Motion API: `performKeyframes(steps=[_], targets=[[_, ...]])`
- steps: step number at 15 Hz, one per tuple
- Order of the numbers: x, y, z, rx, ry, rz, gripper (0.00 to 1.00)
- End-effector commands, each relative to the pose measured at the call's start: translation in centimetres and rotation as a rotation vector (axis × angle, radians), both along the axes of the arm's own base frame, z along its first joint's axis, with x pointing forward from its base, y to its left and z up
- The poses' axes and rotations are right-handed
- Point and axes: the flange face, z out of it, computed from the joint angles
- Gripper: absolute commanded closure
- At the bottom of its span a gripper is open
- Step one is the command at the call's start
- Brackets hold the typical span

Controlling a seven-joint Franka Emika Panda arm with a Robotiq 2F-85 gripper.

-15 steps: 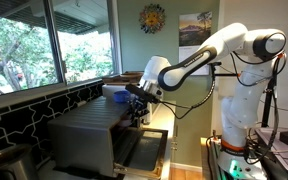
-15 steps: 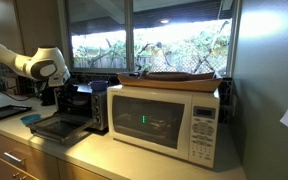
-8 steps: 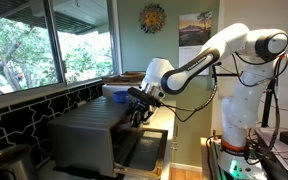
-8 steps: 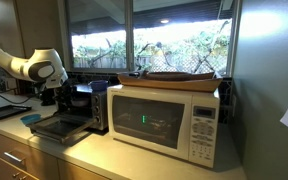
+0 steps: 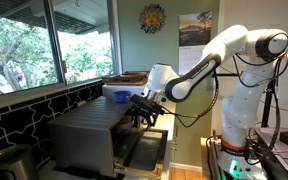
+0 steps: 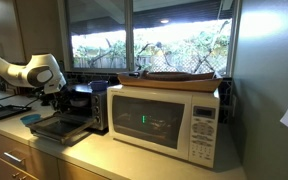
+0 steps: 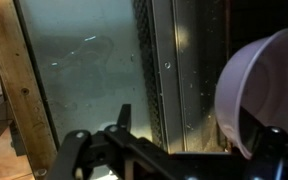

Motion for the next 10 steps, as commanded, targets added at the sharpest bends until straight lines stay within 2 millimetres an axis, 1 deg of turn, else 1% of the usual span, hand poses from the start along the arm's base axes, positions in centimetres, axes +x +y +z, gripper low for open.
performKeyframes(steps=[1,8,10], targets=[[0.04,-0.07,0.02,0.001,0.001,0.001,0.00],[0.04,-0.08,0.03,0.001,0.002,0.000,0.00],[0.21,-0.03,0.26,-0.012,-0.026,0.015,0.00]])
